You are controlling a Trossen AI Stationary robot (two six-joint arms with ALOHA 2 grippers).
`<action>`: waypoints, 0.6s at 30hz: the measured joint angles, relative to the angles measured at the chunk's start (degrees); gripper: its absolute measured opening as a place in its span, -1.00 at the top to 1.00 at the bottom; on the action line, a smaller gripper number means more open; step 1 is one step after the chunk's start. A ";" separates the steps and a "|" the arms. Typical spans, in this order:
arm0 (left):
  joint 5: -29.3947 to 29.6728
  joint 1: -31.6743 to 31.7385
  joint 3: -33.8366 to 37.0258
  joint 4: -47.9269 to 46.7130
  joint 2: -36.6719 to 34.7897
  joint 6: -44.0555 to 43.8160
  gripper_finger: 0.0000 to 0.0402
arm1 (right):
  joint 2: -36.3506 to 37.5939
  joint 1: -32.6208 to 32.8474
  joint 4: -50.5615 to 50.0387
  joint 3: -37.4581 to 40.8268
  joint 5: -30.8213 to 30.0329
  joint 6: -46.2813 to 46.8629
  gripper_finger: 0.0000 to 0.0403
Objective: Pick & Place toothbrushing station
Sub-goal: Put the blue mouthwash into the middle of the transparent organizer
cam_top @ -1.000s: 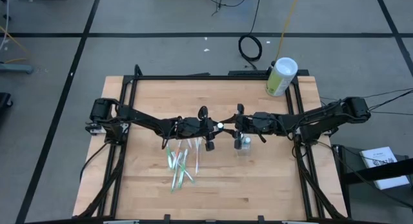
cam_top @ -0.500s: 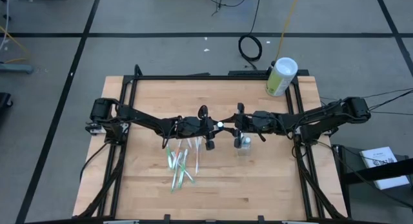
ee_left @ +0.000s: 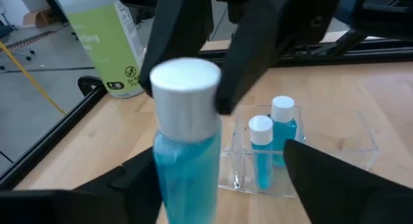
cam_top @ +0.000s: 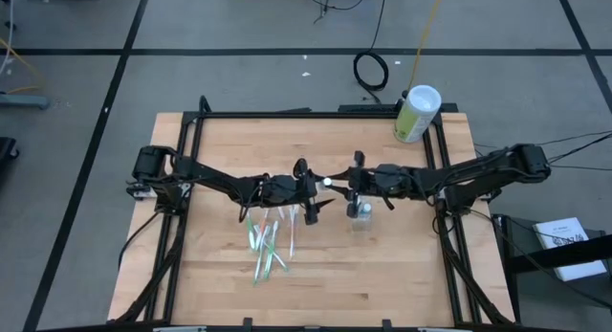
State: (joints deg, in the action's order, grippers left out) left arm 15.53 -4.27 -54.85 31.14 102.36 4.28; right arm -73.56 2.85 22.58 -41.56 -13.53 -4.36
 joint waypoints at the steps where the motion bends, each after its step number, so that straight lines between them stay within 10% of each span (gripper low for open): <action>1: -0.04 0.00 0.00 -0.29 -0.03 -0.39 -0.58 | 0.96 0.00 -1.05 0.01 -0.08 -0.01 0.60; 18: -0.39 0.25 0.02 -7.61 0.03 -1.37 -0.88 | 23.39 1.61 -28.67 0.00 -3.10 9.69 0.61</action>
State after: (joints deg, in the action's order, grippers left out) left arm 15.14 -4.02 -54.83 23.54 102.39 2.91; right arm -50.17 4.46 -6.09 -41.56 -16.63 5.33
